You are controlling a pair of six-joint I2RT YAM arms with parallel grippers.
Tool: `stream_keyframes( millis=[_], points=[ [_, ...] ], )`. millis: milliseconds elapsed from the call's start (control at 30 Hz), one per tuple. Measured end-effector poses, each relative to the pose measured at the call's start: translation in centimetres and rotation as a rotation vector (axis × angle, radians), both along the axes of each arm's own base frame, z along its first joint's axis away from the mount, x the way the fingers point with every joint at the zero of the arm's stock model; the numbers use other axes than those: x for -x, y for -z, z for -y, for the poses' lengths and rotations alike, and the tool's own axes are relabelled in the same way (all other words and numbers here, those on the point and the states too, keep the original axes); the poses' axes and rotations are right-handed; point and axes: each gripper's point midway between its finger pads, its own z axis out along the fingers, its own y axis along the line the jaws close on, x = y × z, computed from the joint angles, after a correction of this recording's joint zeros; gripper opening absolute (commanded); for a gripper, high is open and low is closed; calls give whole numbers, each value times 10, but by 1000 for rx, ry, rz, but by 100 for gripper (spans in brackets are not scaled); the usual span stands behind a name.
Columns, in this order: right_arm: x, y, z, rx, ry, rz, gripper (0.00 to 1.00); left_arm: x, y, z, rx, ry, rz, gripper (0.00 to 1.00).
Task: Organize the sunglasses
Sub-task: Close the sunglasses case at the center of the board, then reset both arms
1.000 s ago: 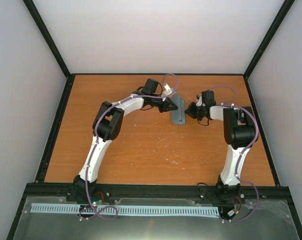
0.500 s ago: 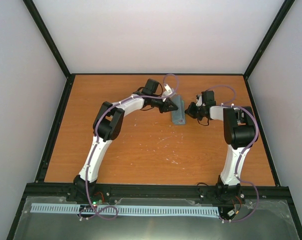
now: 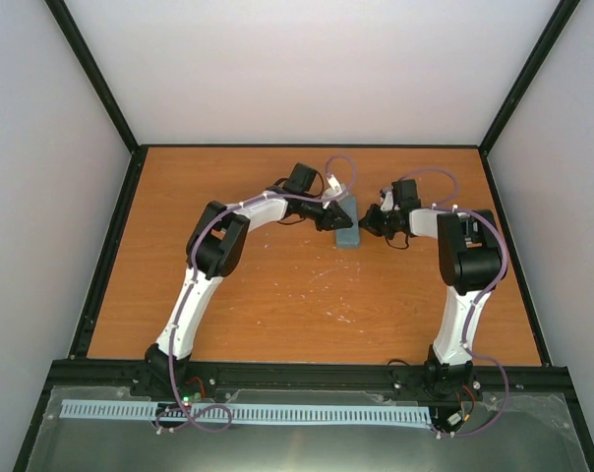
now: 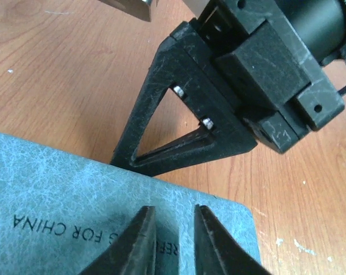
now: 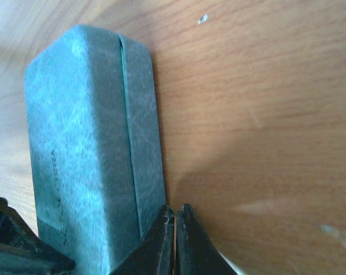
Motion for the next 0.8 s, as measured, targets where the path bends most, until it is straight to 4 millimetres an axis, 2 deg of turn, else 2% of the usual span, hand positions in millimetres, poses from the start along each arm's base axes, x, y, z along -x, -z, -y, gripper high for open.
stream_keyframes(
  millis=[67,167,233,267,300,367,400,433,500,600,700,800],
  points=[
    [4,-1,2,21,-3,-11,10,4,-2,-2,-8,-4,16,32],
    [13,-6,10,90,-1,-25,15,13,-8,-12,-50,-31,40,35],
    [18,-16,19,147,8,-20,23,16,-17,-25,-81,-63,66,53],
    [19,-24,24,173,14,-10,36,16,-24,-30,-89,-78,84,61],
    [20,-36,30,197,18,12,44,16,-35,-37,-94,-98,106,70],
    [19,-67,43,219,37,78,55,9,-66,-53,-95,-159,161,97],
    [18,-81,49,223,51,108,59,2,-84,-64,-91,-201,197,99],
    [17,-98,59,230,68,149,60,-8,-104,-78,-87,-255,236,99],
    [18,-130,80,260,112,224,62,-26,-144,-120,-79,-385,322,100],
    [25,-160,109,349,175,289,63,-44,-182,-200,-101,-605,424,99],
    [36,-169,124,443,200,293,64,-53,-183,-271,-168,-796,440,100],
    [45,-164,136,514,212,260,64,-51,-161,-312,-236,-902,397,100]
  ],
)
